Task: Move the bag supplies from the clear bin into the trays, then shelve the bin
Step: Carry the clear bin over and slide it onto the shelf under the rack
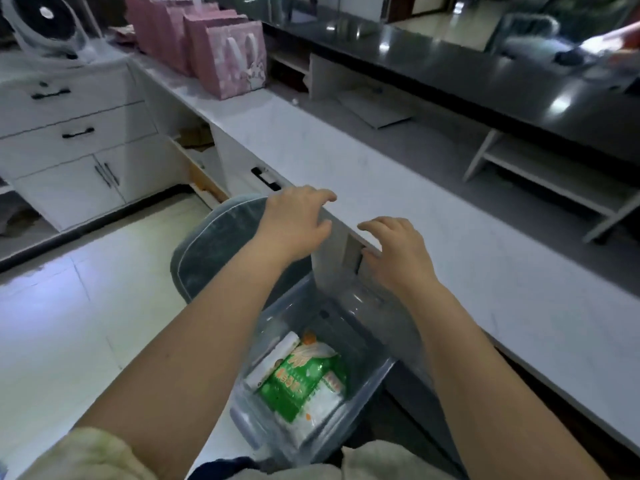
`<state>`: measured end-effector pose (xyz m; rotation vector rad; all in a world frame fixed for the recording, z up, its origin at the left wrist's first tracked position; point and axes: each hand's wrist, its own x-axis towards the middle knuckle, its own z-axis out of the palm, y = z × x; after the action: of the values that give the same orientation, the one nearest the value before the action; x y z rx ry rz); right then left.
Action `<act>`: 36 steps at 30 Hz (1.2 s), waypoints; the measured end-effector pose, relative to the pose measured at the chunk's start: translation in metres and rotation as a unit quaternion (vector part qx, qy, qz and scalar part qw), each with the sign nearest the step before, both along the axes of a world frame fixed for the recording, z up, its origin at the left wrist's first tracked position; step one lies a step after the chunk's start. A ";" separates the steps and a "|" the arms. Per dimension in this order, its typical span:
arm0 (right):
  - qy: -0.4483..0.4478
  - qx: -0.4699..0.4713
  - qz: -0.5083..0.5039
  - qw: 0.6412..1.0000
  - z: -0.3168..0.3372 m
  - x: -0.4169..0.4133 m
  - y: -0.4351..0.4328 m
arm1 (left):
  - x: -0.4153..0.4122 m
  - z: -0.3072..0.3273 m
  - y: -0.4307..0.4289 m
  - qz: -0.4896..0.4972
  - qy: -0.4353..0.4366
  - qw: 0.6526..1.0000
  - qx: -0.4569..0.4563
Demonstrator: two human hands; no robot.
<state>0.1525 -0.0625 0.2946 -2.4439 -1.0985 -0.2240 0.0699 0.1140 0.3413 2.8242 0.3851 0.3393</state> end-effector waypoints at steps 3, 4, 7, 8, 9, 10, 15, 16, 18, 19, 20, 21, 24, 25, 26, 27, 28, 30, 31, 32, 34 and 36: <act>0.018 0.008 -0.093 0.995 -0.006 -0.005 0.014 | 0.016 -0.016 0.020 -0.082 0.035 0.996 0.016; 0.017 0.010 -0.123 0.992 -0.008 -0.010 0.018 | 0.019 -0.022 0.027 -0.110 0.048 0.993 0.018; 0.012 0.020 -0.197 0.980 -0.019 -0.040 0.026 | 0.020 -0.043 0.042 -0.192 0.073 0.978 0.020; 0.020 0.020 -0.214 0.976 -0.026 -0.053 0.027 | 0.017 -0.051 0.045 -0.219 0.077 0.972 0.022; 0.035 0.018 -0.229 0.973 -0.034 -0.068 0.027 | 0.013 -0.060 0.048 -0.243 0.079 0.967 0.021; 0.052 0.012 -0.247 0.967 -0.042 -0.082 0.026 | 0.009 -0.069 0.050 -0.262 0.081 0.961 0.017; 0.148 0.006 -0.344 0.927 -0.106 -0.148 0.020 | -0.020 -0.138 0.063 -0.292 0.144 0.945 -0.016; 0.181 0.009 -0.357 0.917 -0.124 -0.162 0.020 | -0.028 -0.155 0.067 -0.289 0.170 0.942 -0.026; 0.249 0.012 -0.373 0.894 -0.163 -0.190 0.022 | -0.045 -0.193 0.077 -0.279 0.223 0.933 -0.040; 0.274 0.009 -0.379 0.884 -0.183 -0.202 0.023 | -0.053 -0.213 0.084 -0.274 0.245 0.929 -0.036; 0.294 0.003 -0.386 0.874 -0.203 -0.211 0.023 | -0.061 -0.232 0.090 -0.270 0.271 0.923 -0.029; 0.313 -0.006 -0.395 0.864 -0.224 -0.219 0.022 | -0.069 -0.250 0.098 -0.267 0.301 0.915 -0.026; 0.376 -0.020 -0.431 0.820 -0.279 -0.238 0.015 | -0.091 -0.299 0.123 -0.230 0.335 0.913 -0.038; 0.400 0.011 -0.460 0.793 -0.296 -0.241 0.013 | -0.096 -0.313 0.133 -0.208 0.329 0.920 -0.044; 0.427 0.069 -0.499 0.751 -0.311 -0.244 0.010 | -0.100 -0.327 0.143 -0.180 0.324 0.927 -0.064; 0.450 0.140 -0.543 0.695 -0.324 -0.246 0.008 | -0.104 -0.340 0.153 -0.147 0.330 0.926 -0.109; 0.468 0.206 -0.581 0.633 -0.336 -0.249 0.007 | -0.106 -0.352 0.162 -0.113 0.345 0.915 -0.177; 0.510 0.293 -0.607 0.534 -0.356 -0.255 0.007 | -0.108 -0.370 0.174 -0.045 0.380 0.863 -0.329; 0.530 0.311 -0.600 0.512 -0.365 -0.259 0.007 | -0.109 -0.377 0.177 -0.015 0.390 0.836 -0.386; 0.542 0.323 -0.589 0.505 -0.372 -0.262 0.008 | -0.110 -0.382 0.177 0.011 0.390 0.814 -0.431; 0.544 0.337 -0.573 0.512 -0.377 -0.269 0.007 | -0.112 -0.388 0.172 0.059 0.373 0.784 -0.493; 0.535 0.360 -0.561 0.518 -0.371 -0.275 0.002 | -0.113 -0.382 0.162 0.086 0.356 0.772 -0.519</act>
<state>-0.1227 -0.0608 -0.0764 -1.4936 1.0184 0.3768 -0.0434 0.2762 -0.0407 1.6861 0.6987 -0.7430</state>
